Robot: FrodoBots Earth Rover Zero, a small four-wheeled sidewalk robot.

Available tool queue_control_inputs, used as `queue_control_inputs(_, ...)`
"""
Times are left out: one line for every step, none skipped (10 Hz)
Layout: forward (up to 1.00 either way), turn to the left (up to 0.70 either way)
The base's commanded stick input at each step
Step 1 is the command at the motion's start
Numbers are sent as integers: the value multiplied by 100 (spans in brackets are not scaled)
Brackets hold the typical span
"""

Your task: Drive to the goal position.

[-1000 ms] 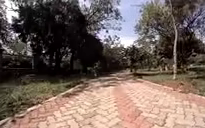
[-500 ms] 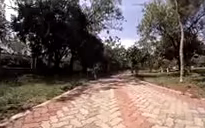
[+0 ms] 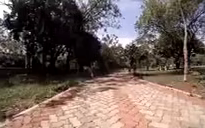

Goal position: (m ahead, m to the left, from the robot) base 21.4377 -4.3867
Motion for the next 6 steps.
queue_control_inputs(70, -35)
queue_control_inputs(70, -35)
queue_control_inputs(70, -33)
queue_control_inputs(70, -22)
queue_control_inputs(70, 0)
queue_control_inputs(70, 0)
